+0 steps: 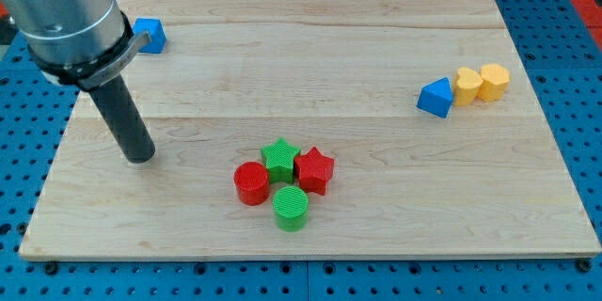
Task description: Push the green star towards the center of the board
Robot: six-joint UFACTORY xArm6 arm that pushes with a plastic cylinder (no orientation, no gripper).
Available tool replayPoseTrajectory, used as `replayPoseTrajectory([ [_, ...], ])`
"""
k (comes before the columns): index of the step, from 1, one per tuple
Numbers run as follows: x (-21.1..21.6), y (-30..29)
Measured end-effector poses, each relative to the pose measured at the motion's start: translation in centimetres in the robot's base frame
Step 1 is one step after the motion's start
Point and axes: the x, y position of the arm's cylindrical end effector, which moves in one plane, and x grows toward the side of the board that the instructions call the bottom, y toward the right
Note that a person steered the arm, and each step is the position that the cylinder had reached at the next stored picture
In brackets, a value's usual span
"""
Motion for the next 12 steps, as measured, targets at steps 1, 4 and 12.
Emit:
replayPoseTrajectory([
  [1, 6.6, 3.5],
  [4, 9.0, 4.8],
  [12, 7.6, 15.3],
])
